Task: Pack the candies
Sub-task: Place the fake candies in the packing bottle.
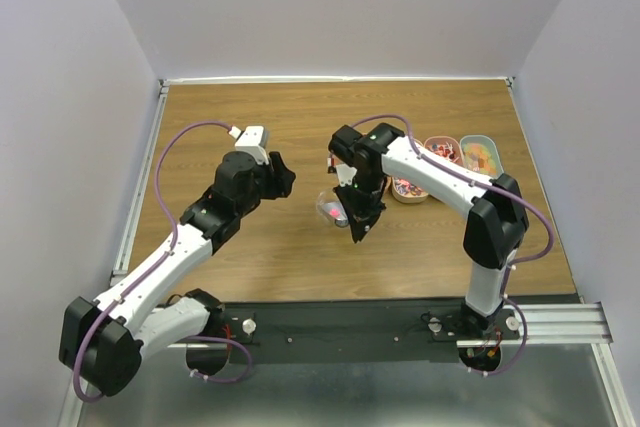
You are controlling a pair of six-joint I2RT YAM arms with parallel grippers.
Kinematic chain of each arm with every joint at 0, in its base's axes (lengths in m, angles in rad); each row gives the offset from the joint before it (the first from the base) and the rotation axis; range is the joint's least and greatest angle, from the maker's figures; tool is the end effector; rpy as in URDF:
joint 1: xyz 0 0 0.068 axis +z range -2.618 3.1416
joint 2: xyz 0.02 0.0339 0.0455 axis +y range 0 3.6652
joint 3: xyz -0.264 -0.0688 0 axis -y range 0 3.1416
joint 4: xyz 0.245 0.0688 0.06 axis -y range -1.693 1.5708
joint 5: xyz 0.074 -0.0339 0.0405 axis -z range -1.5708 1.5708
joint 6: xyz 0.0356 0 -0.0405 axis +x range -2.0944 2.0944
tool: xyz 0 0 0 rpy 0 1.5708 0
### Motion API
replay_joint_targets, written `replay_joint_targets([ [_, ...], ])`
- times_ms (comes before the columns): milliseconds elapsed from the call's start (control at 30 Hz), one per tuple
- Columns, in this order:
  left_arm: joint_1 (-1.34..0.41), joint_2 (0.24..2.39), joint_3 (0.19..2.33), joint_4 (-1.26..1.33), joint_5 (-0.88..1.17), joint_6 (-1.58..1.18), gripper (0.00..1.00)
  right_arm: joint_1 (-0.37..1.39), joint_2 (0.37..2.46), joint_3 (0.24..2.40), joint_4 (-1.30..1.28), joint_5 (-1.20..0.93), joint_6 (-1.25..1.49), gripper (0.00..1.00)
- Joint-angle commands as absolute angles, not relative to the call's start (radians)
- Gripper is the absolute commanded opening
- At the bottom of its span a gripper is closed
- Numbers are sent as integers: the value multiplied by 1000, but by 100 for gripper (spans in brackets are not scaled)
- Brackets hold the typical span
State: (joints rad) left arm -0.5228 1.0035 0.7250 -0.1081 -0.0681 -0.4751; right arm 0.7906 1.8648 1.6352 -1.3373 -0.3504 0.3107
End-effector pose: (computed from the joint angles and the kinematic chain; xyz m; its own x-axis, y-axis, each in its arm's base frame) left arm 0.2019 -0.1136 0.2852 -0.4934 -0.2424 -0.8354 0.2450 0.8828 -0.4009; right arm 0.2369 0.2568 0.2614 -0.8741 -0.4750 0.1012 -0.4215 0.8454 0.3280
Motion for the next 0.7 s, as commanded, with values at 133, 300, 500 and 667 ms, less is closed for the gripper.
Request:
replay_joint_targets([
  [133,-514,971,701,-118,-80,-474,59,738,1888,1632,-1388,-518,262,1],
  [300,-512,971,698,-114,-78,-474,59,713,1882,1612,-1388,-541,258,1],
  [500,-512,973,687,-103,-71,-482,59,673,1890,1580,-1388,-607,222,1],
  [667,-512,974,686,-101,-71,-483,59,646,1888,1555,-1387,-666,203,1],
])
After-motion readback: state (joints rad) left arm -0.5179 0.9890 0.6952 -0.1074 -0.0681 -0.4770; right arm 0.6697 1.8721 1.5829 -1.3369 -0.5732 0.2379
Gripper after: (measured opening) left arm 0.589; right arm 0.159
